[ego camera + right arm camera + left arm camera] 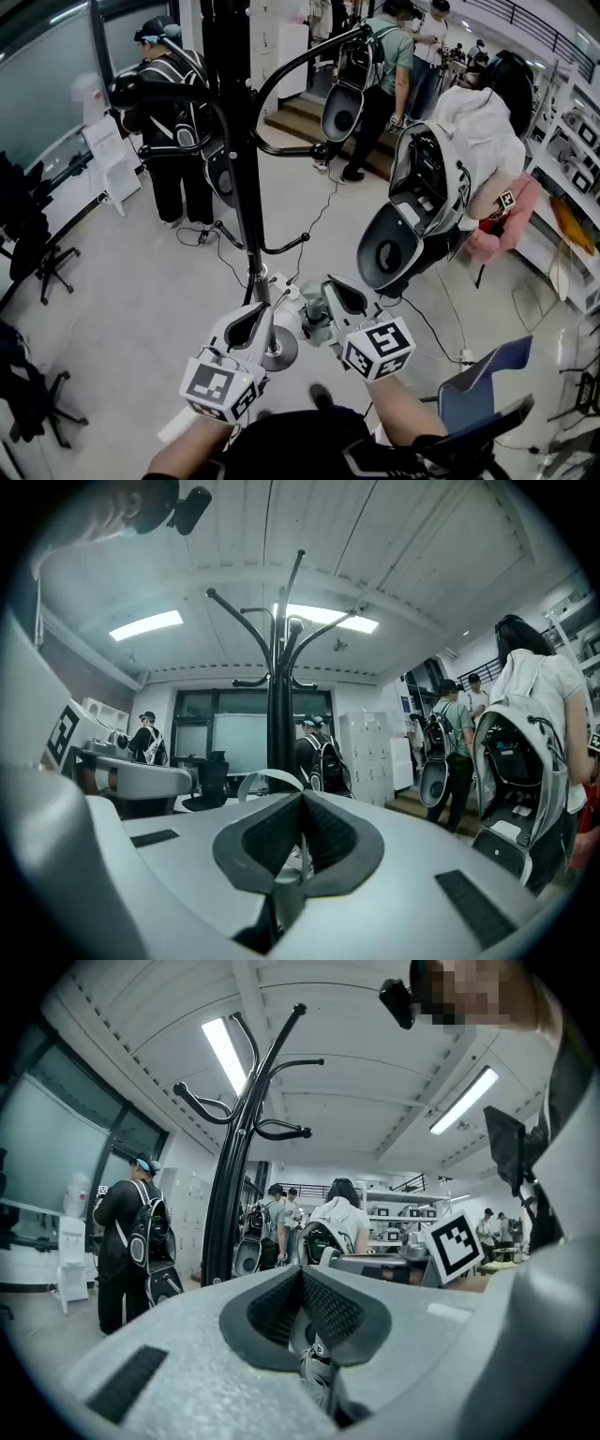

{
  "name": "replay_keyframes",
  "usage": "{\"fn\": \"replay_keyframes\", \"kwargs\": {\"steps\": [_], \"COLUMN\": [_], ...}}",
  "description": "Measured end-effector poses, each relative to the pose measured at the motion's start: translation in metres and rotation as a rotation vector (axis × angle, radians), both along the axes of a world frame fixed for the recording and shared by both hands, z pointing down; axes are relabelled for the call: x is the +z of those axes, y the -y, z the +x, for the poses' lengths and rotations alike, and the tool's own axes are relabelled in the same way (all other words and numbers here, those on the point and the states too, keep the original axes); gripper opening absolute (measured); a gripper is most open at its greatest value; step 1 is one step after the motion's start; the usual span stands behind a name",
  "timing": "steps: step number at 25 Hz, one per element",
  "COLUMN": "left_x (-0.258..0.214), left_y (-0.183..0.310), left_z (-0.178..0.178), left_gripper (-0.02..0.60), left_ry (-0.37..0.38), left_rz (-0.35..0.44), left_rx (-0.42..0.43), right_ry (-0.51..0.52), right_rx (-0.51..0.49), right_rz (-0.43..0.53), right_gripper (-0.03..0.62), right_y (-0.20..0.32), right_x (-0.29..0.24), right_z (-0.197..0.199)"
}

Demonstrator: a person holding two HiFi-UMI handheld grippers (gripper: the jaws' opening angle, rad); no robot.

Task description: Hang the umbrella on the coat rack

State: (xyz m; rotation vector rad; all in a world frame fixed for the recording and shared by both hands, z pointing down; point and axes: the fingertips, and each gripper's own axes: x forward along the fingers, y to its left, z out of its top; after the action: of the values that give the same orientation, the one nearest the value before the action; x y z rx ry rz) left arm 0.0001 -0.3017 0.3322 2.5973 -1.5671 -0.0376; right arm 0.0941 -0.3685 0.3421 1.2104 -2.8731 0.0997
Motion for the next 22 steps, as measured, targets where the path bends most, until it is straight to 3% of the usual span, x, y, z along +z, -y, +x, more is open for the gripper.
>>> {"fn": "replay_keyframes", "kwargs": {"steps": [6, 11, 22], "left_x": [0.021, 0.050, 0.090], "left_y": [-0.002, -0.002, -0.046], "left_z": [-0.015, -0.012, -0.062], "left_gripper": [0.012, 0.012, 0.012], "left_ry": [0.017, 0.034, 0.093], "left_rz": [-0.016, -0.026, -0.005], "left_rx": [-0.064, -0.103, -0.170], "right_ry": [-0.059, -0.051, -0.073], "right_rx": [-0.041, -0.069, -0.118], "right_rz": [0.027, -0.001, -0.012], "right_gripper": [0.007, 0.007, 0.007], "right_y": [0.017, 0.036, 0.018], "right_x": [0.026, 0.067, 0.127], "right_z": [-0.026, -0.032, -0.092]}}
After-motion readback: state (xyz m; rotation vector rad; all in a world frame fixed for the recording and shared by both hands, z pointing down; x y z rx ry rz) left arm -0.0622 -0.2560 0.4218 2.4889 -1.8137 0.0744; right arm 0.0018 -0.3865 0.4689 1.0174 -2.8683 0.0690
